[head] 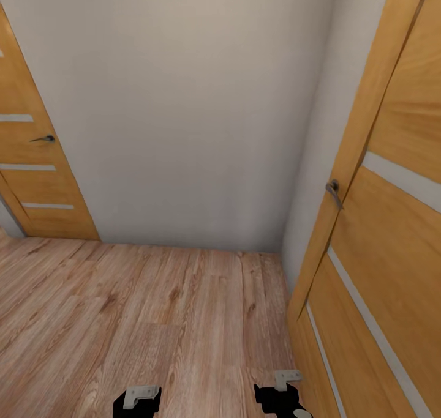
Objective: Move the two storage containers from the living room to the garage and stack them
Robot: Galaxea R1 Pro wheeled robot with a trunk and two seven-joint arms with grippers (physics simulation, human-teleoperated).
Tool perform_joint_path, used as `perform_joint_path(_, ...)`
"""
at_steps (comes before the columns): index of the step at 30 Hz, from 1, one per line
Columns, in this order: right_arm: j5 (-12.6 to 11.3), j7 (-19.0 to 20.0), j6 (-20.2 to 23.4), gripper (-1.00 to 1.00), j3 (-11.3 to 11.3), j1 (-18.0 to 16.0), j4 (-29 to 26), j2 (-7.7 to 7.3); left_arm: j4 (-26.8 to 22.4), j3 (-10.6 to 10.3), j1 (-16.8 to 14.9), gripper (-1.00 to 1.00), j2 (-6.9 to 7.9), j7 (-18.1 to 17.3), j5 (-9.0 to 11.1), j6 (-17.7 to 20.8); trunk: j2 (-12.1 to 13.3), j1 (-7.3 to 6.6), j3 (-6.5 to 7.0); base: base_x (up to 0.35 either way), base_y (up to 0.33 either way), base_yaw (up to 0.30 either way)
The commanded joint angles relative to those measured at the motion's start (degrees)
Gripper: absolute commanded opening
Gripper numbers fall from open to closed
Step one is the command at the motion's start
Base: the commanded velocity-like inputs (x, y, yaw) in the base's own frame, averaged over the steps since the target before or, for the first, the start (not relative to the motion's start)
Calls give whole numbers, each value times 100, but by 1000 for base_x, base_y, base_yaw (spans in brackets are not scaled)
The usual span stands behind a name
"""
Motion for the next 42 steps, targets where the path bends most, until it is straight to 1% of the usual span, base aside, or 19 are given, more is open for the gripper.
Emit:
perform_joint_path(1,4,-10,-18,100,9,-5,5,0,5,17,-4,100,-2,-11,3,-18,-3,0,-5,10,6,0)
perform_joint_path(8,4,-10,-18,100,9,-7,5,1,5,15,-4,100,-2,-9,3,-18,-3,0,-5,29,2,0)
perform_joint_path(14,4,-10,-18,100,9,-5,4,1,5,12,-4,100,-2,-10,3,-18,-3,0,-5,210,0,0)
perform_joint_path(18,4,-10,-18,100,9,-6,4,1,3,15,-4,100,-2,-10,3,-18,-3,0,-5,79,0,0)
perform_joint_path(42,4,-10,-18,100,9,-7,6,1,5,17,-4,100,-2,-8,3,-18,-3,0,-5,6,-19,0)
